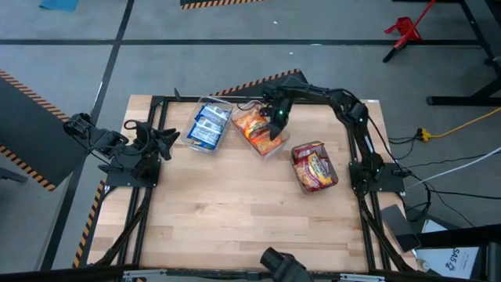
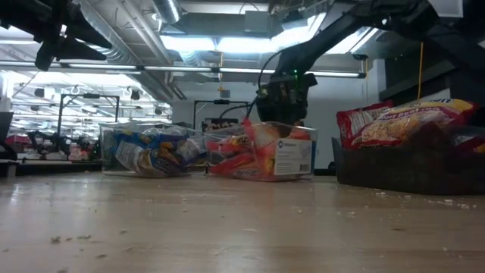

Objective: Sort Maruchan noodles
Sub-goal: Put the orange noodle pack into the right transparent bin, then return to Home Position

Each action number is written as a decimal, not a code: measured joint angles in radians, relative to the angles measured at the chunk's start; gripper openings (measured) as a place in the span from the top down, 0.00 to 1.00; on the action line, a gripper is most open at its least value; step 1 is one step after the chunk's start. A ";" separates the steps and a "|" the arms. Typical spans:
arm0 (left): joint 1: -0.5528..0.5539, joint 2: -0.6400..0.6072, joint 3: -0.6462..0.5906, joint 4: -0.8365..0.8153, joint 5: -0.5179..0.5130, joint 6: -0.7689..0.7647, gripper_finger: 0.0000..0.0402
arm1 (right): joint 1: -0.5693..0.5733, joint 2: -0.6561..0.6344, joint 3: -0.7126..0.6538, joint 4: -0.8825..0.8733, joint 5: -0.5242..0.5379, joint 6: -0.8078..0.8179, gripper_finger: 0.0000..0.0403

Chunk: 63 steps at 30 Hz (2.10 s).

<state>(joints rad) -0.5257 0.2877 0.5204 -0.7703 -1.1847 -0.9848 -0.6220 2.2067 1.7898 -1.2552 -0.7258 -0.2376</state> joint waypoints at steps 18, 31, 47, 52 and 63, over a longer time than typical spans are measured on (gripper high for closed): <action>0.000 0.000 0.000 0.026 -0.023 -0.001 0.65 | -0.001 0.003 0.531 -0.085 0.143 -0.006 0.51; 0.000 -0.001 0.037 0.194 -0.051 0.279 0.65 | -0.086 -0.484 0.474 -0.204 -0.138 -0.242 0.55; 0.000 -0.203 0.038 0.324 0.262 0.484 0.65 | -0.595 -1.031 -0.421 -0.184 -0.833 -0.739 0.55; 0.000 -0.286 0.039 0.405 0.306 0.651 0.65 | -0.611 -1.115 -0.734 -0.193 -0.831 -0.799 0.55; 0.000 -0.283 0.041 0.413 0.222 0.708 0.65 | -0.602 -1.206 -1.003 -0.184 -0.847 -0.981 0.55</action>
<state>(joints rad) -0.5255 0.0044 0.5617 -0.3575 -0.9626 -0.2768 -1.2243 1.0004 0.7863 -1.4395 -1.5724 -1.2190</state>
